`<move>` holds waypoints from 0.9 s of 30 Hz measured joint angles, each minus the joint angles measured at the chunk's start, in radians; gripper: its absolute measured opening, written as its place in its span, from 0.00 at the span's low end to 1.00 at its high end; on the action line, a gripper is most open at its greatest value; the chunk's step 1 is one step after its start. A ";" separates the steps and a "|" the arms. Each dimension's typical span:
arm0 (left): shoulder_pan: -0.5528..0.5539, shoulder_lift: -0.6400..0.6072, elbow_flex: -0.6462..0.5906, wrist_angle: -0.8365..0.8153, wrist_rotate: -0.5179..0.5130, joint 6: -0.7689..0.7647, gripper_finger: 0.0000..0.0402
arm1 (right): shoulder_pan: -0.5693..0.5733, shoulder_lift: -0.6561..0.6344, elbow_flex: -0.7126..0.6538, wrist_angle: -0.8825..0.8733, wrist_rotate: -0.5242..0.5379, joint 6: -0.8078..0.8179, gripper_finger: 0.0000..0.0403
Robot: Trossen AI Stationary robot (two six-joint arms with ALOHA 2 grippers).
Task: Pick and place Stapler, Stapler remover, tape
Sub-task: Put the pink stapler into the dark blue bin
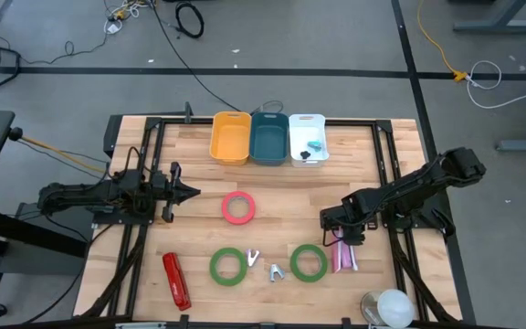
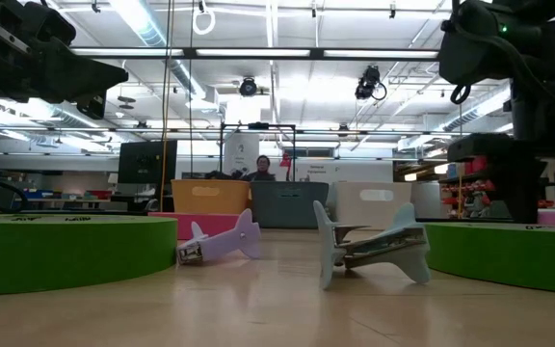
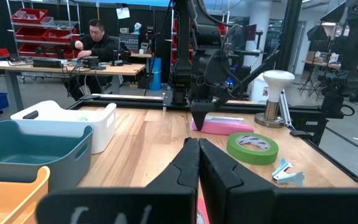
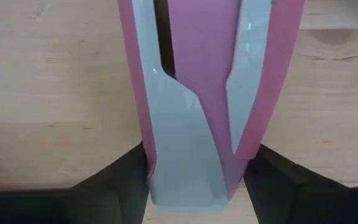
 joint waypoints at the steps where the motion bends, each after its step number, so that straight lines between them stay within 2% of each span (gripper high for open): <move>1: 0.000 0.000 0.000 0.000 0.000 0.000 0.02 | 0.000 -0.006 0.000 -0.003 0.000 0.000 0.54; 12: 0.000 0.000 0.000 0.000 0.000 0.000 0.02 | 0.000 -0.179 0.000 -0.063 0.002 0.002 0.53; 16: 0.000 0.000 0.000 0.000 0.000 0.000 0.02 | 0.000 -0.234 0.000 -0.065 0.002 0.067 0.53; 27: 0.000 0.000 0.000 0.000 0.000 0.000 0.02 | -0.037 -0.268 0.013 -0.066 0.004 0.196 0.53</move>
